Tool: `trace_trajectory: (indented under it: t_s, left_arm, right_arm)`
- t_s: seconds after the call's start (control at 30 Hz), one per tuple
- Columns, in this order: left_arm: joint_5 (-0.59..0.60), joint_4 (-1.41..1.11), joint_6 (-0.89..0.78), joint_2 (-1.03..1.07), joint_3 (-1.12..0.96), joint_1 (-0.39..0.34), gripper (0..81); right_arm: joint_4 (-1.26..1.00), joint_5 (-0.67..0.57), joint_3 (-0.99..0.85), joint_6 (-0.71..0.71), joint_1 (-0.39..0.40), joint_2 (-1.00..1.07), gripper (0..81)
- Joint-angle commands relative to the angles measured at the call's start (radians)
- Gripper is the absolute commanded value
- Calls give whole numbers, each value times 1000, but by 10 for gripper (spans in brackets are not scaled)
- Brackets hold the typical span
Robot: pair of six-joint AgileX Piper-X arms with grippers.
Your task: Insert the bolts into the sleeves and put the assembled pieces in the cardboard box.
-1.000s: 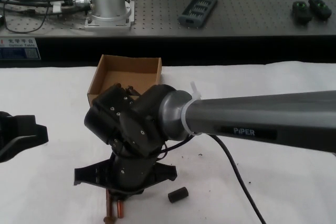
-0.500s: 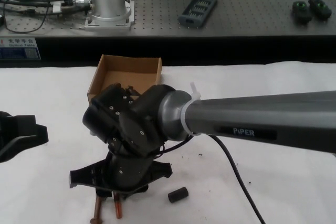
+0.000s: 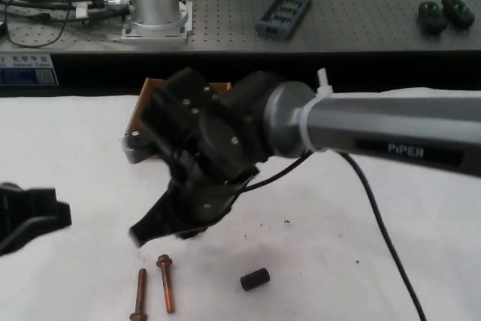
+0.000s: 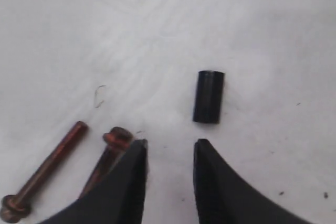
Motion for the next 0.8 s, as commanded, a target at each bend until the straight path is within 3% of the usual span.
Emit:
trace_trajectory:
  t_s: [0.0, 0.1, 0.17, 0.23, 0.37, 0.43, 0.77]
  left_arm:
    - [1, -13, -10, -7, 40, -5, 0]
    - [1, -14, -10, -7, 47, -5, 8]
    - [9, -32, -10, -7, 47, -5, 59]
    - [10, -52, -10, -7, 47, -5, 150]
    - [1, -65, -26, -7, 47, -5, 422]
    - [0, -65, -43, -7, 47, -5, 508]
    - [0, -65, -44, -7, 47, -5, 452]
  right_arm:
    - [-3, -12, -4, -31, -27, 4, 229]
    - [-3, -30, -4, -32, -57, 17, 238]
    - [-4, -39, -7, -32, -71, 24, 258]
    - [-10, -55, -11, -32, -83, 28, 273]
    - [-6, -67, -48, -35, -96, 53, 271]
    - [7, -73, -77, -35, -95, 73, 271]
    - [81, -95, -176, -38, -95, 158, 271]
